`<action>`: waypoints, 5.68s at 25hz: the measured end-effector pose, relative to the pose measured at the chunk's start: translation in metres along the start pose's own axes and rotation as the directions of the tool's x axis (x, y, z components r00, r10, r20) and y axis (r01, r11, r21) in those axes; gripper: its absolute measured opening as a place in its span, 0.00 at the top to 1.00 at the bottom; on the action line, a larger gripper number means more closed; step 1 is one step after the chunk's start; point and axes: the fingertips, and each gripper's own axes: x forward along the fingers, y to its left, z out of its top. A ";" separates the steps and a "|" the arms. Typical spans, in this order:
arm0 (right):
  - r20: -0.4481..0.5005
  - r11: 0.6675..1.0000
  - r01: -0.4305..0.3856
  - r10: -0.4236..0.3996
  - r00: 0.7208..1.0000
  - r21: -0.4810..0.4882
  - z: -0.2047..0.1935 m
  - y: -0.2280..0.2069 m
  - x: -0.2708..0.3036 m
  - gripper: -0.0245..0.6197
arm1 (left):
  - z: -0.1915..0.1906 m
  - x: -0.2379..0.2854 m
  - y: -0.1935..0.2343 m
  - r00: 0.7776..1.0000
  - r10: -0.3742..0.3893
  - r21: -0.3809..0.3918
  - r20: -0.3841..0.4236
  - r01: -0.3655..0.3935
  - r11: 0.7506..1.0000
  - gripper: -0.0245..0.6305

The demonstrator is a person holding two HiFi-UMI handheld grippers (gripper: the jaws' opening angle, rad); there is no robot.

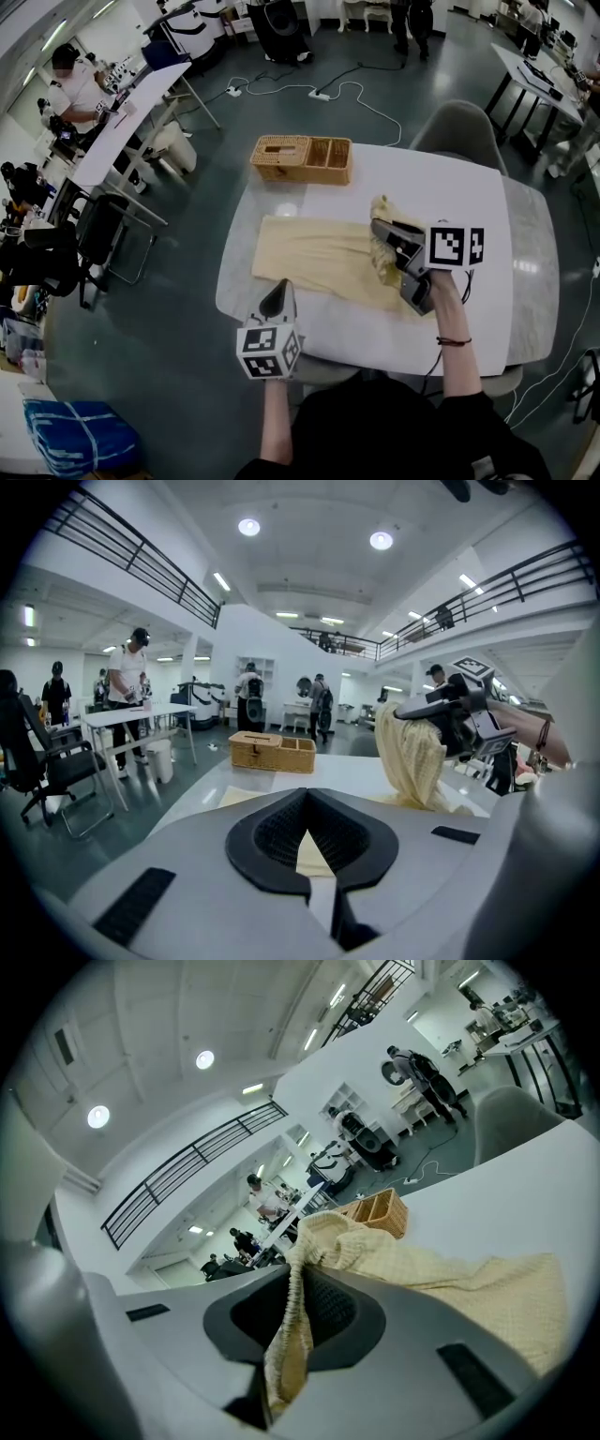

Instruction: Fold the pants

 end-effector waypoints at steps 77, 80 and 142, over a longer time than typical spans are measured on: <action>-0.278 0.827 0.521 -0.562 0.779 -0.211 -0.156 -0.036 0.329 0.87 | -0.069 0.038 0.212 0.974 -0.166 -0.110 -0.157 0.150 0.983 0.95; -0.268 0.822 0.521 -0.568 0.778 -0.230 -0.159 -0.034 0.332 0.84 | -0.070 0.037 0.212 0.973 -0.169 -0.113 -0.157 0.152 0.982 0.95; 0.131 0.910 0.371 -0.351 0.927 -0.186 -0.100 -0.021 0.097 0.94 | -0.007 0.052 0.043 0.936 -0.336 0.081 -0.103 0.345 0.935 0.95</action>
